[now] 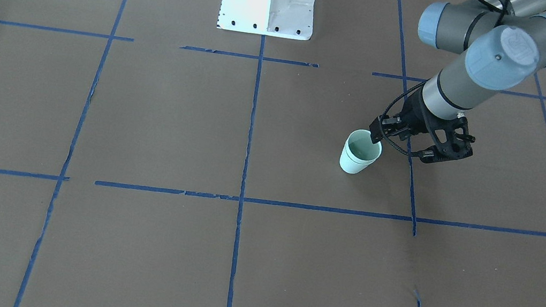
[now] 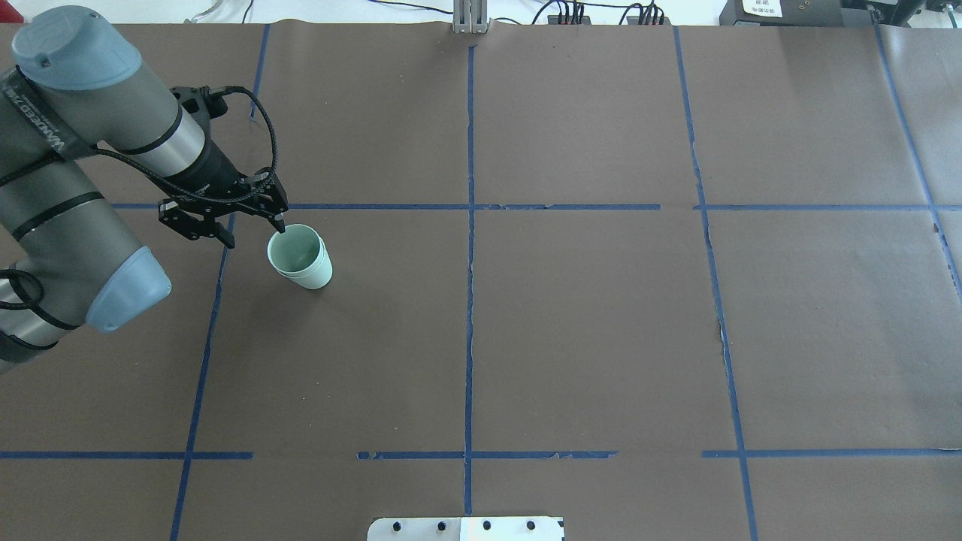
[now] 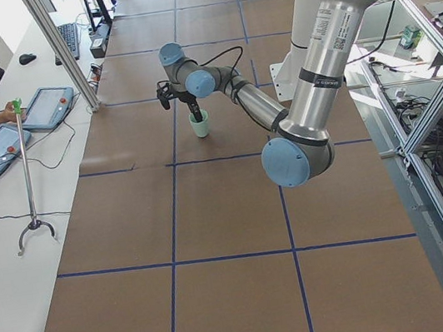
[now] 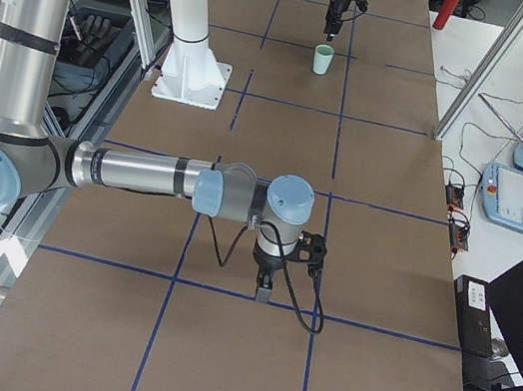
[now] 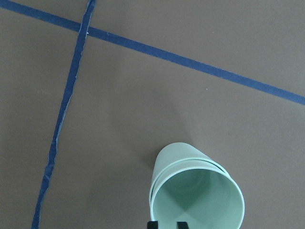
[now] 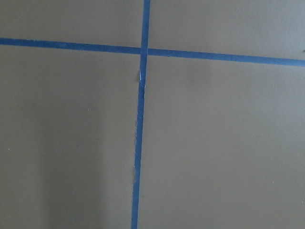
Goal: Stack cups
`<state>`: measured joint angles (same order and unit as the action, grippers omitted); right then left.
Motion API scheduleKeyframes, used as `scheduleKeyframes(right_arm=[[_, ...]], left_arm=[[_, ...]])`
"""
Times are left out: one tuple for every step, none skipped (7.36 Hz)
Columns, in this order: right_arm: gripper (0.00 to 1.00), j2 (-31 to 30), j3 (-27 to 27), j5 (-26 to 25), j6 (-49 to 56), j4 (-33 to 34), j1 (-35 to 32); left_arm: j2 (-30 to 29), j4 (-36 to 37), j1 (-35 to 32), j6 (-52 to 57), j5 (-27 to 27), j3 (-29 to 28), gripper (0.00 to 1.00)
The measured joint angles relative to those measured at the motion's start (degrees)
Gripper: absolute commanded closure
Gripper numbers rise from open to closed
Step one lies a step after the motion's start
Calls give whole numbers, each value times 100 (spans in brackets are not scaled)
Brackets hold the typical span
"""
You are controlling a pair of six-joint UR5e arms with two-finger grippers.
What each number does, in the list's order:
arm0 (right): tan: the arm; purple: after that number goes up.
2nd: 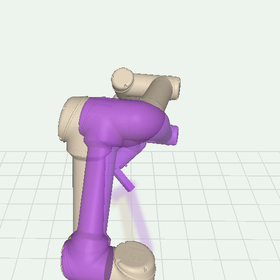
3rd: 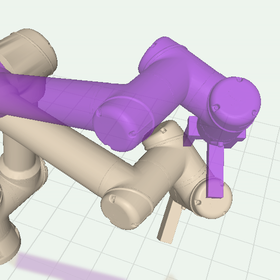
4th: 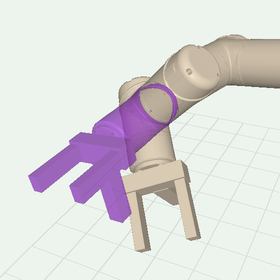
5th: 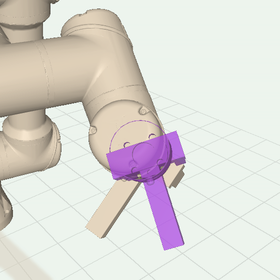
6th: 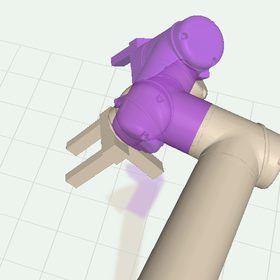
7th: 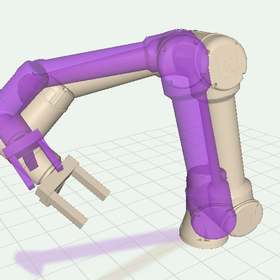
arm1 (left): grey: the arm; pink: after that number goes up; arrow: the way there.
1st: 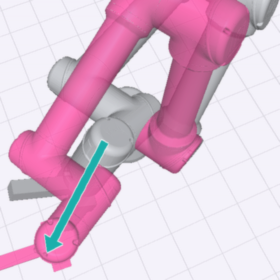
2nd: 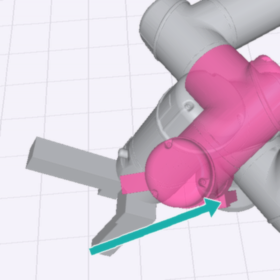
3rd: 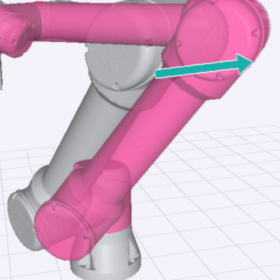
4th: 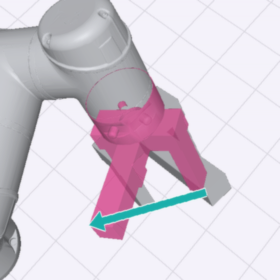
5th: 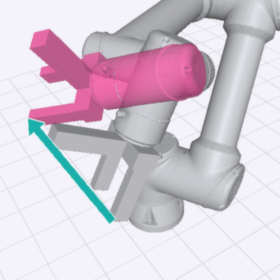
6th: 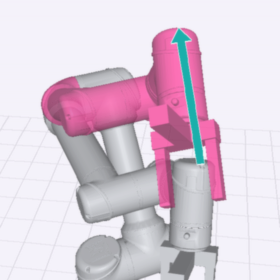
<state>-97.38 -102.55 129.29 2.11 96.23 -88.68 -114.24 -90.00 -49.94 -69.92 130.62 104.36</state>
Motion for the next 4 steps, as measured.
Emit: scheduleKeyframes(right_arm=[[0, 0, 1, 0, 0, -1, 0], [0, 0, 2, 0, 0, -3, 0], [0, 0, 4, 0, 0, -1, 0], [0, 0, 5, 0, 0, -1, 0]], left_arm=[[110, 14, -184, 7, 1, 189, 0], [221, 27, -408, 33, 4, 330, 0], [348, 99, -688, 296, 6, 397, 0], [454, 384, -1007, 952, 6, 415, 0]])
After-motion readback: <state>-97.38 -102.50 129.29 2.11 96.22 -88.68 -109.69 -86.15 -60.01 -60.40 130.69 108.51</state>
